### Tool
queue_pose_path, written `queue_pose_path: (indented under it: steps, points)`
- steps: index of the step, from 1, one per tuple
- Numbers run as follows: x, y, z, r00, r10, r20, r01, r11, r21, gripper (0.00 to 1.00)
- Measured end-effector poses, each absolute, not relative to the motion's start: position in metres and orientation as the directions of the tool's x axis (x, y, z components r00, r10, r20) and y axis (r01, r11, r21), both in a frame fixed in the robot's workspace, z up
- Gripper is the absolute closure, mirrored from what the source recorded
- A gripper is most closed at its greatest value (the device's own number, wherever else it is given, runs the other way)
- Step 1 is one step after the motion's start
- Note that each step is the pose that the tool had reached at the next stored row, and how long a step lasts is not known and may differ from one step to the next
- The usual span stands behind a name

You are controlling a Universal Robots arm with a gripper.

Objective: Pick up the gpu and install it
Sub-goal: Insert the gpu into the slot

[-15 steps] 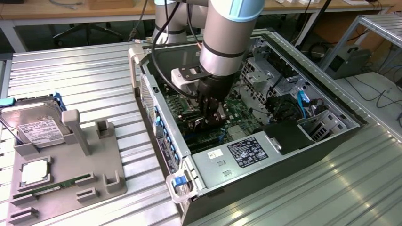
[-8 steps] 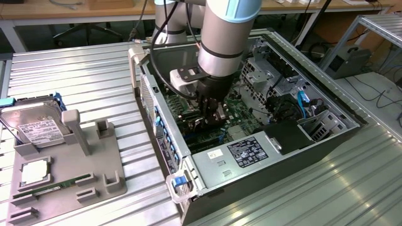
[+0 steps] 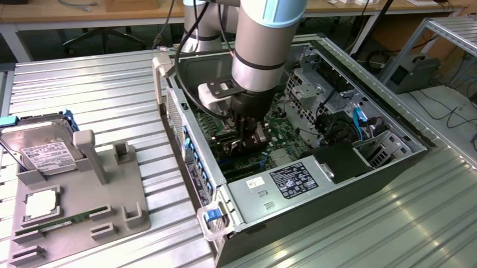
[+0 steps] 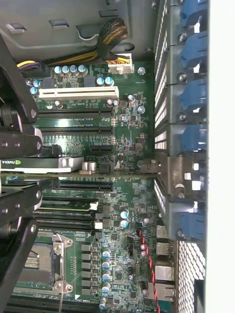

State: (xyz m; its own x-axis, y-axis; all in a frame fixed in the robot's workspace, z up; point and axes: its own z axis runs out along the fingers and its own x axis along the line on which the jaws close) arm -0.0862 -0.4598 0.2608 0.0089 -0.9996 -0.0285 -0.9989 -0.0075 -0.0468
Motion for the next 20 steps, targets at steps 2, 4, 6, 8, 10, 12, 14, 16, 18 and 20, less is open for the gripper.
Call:
queue_pose_path:
  steps: [2, 4, 6, 8, 10, 12, 14, 16, 18, 20]
  points:
    - [-0.0878, -0.4599, 0.2604, 0.009, -1.0, -0.028, -0.999, -0.008, -0.047, 0.74]
    - [-0.0883, -0.46, 0.2598, 0.009, -1.0, -0.029, -0.999, -0.008, -0.047, 0.74]
    - [-0.0887, -0.4601, 0.2594, 0.009, -1.0, -0.028, -0.999, -0.008, -0.047, 0.74]
    - [-0.0887, -0.46, 0.2592, 0.009, -1.0, -0.029, -0.999, -0.007, -0.047, 0.74]
    - [-0.0887, -0.4601, 0.2579, 0.009, -1.0, -0.028, -0.999, -0.008, -0.047, 0.74]
    - [-0.0887, -0.4601, 0.2572, 0.009, -1.0, -0.028, -0.999, -0.008, -0.047, 0.74]
    - [-0.0887, -0.46, 0.2569, 0.009, -1.0, -0.029, -0.999, -0.008, -0.047, 0.74]
    - [-0.0887, -0.46, 0.2564, 0.009, -1.0, -0.03, -0.999, -0.007, -0.047, 0.74]
    - [-0.0887, -0.46, 0.2567, 0.009, -1.0, -0.029, -0.999, -0.007, -0.047, 0.74]
    - [-0.0887, -0.46, 0.2568, 0.009, -1.0, -0.029, -0.999, -0.007, -0.047, 0.74]
